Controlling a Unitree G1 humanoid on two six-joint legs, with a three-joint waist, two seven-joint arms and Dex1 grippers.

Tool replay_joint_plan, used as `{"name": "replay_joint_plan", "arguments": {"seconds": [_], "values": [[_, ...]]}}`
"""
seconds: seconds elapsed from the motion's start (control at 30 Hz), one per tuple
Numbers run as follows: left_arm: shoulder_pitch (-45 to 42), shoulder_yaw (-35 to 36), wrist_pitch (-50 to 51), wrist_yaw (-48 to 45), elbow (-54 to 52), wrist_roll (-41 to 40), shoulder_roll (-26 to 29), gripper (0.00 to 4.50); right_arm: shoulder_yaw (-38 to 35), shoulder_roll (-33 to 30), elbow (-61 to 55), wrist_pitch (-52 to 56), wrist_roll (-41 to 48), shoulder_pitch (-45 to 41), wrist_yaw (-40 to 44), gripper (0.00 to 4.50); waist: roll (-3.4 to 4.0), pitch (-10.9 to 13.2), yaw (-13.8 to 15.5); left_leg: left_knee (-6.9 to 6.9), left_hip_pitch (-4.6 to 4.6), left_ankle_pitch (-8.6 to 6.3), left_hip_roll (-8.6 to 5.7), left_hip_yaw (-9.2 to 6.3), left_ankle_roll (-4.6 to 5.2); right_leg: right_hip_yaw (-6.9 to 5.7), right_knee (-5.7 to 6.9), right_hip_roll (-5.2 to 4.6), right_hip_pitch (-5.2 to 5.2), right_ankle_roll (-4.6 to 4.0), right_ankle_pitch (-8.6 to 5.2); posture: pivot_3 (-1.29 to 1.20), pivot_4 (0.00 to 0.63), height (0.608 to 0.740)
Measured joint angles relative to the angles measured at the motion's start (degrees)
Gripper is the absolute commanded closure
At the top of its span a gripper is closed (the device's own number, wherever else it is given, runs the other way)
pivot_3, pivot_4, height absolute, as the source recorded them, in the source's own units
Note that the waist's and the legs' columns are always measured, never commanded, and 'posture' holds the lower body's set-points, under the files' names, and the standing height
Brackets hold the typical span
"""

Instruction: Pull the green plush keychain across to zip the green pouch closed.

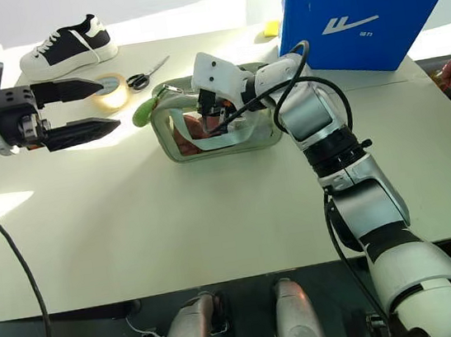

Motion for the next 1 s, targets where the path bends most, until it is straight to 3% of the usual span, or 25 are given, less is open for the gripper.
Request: {"name": "replay_joint_plan", "arguments": {"seconds": [0.1,0.27,0.37,0.5,0.77,0.87,1.0], "values": [[0.0,0.0,0.0,0.0,0.0,0.0,-0.1,0.0,-0.5,0.6,-2.2,6.6,2.1,0.1,-0.9,3.39,0.0,0.0,0.0,0.0,0.0,0.0,0.0,0.0,0.0,0.0,0.0,0.0,0.0,0.0,0.0,0.0,0.15,0.74],[0.0,0.0,-0.1,0.0,0.0,0.0,-0.7,0.0,-2.8,-2.4,-7.4,11.0,7.3,0.7,-0.7,0.92,0.0,0.0,0.4,0.01,-0.14,0.0,-0.02,-0.02,0.01,-0.01,-0.01,-0.02,-0.1,0.01,0.0,0.0,0.15,0.74],[0.1,0.1,-0.8,-0.2,0.4,0.3,-0.6,0.0,-5.2,-12.4,-8.0,2.3,8.2,0.8,2.4,0.92,-0.01,0.0,1.6,0.04,-0.19,-0.05,-0.09,0.01,0.08,-0.01,-0.13,-0.06,-0.12,0.01,0.0,0.0,0.15,0.74],[0.3,0.1,-2.2,-0.4,2.0,1.2,-0.6,0.0,-7.3,-20.2,-4.6,-8.5,8.9,0.9,7.1,0.92,-0.05,0.0,1.5,0.04,-0.16,-0.22,-0.05,0.02,0.35,-0.01,-0.2,-0.03,-0.08,0.0,-0.01,0.0,0.15,0.74],[-2.5,-1.3,-4.6,-1.9,5.2,3.3,-1.4,0.0,-4.6,-21.8,6.0,-21.0,8.4,2.6,13.5,0.92,-0.04,0.0,1.3,0.04,-0.15,-0.15,0.02,0.08,0.28,0.0,-0.13,0.02,-0.11,0.01,0.0,0.0,0.15,0.74],[-2.6,-1.8,-4.7,-2.4,5.6,3.7,-1.5,0.0,-4.0,-20.3,7.9,-22.2,8.2,3.0,13.4,1.73,-0.05,0.0,1.3,0.05,-0.17,-0.05,0.01,0.08,0.12,0.0,-0.12,0.02,-0.11,0.01,0.0,0.0,0.15,0.74],[-3.3,-2.6,-5.9,-2.6,7.5,5.6,-1.5,0.0,-3.9,-19.3,8.2,-22.9,8.3,3.1,12.8,3.69,-0.06,0.0,1.4,0.07,-0.17,-0.04,0.01,0.08,0.12,0.0,-0.12,0.01,-0.11,0.02,0.0,0.0,0.15,0.74]]}}
